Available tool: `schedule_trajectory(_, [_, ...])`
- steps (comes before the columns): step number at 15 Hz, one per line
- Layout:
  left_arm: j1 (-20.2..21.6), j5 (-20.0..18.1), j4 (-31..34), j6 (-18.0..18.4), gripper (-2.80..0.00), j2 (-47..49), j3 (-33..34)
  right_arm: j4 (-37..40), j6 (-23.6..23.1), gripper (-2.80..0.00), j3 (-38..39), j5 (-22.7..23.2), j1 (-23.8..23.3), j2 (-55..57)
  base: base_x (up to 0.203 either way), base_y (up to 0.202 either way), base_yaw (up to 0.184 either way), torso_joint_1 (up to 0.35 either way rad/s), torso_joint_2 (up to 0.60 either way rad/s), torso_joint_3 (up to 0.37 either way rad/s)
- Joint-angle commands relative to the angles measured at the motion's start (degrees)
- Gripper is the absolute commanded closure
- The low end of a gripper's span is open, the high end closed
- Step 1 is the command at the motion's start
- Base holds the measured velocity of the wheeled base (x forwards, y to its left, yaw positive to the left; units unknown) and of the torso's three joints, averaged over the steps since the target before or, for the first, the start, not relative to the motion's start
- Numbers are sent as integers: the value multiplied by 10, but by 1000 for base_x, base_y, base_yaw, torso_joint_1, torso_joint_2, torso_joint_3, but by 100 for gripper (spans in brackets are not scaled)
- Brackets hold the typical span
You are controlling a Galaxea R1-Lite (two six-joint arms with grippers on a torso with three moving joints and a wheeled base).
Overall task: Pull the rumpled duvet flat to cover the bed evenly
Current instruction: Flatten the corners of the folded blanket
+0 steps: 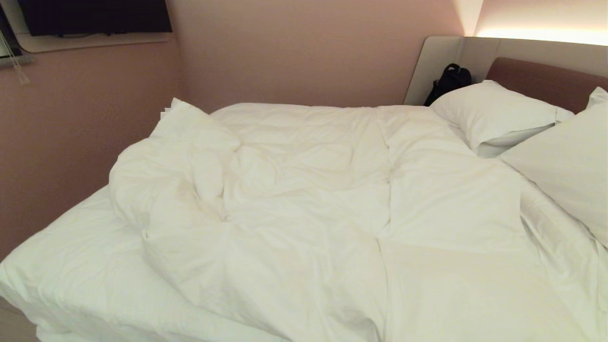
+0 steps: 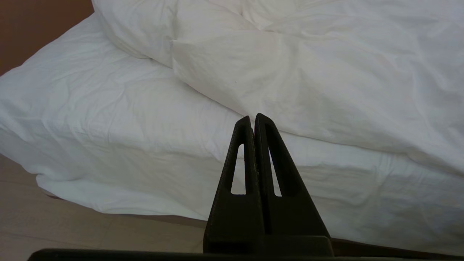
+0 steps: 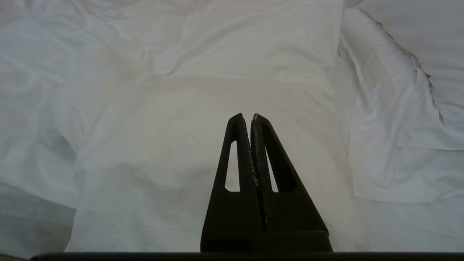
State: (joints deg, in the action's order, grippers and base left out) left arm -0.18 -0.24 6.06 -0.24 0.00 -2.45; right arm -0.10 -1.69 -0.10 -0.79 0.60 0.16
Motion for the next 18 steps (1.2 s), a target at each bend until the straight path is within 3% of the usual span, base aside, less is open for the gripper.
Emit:
schedule_trajectory(1, [0, 0, 1, 0, 0, 0, 0, 0, 4, 0, 1, 0, 0, -2, 0, 0, 0, 0, 0, 0])
schedule_trajectory(12, [0, 0, 0, 0, 0, 0, 0, 1, 19, 0, 1, 2, 0, -2, 0, 0, 0, 0, 0, 0])
schedule_trajectory(18, [0, 0, 0, -1, 0, 0, 0, 0, 19, 0, 1, 2, 0, -2, -179, 0, 0, 2, 2, 3])
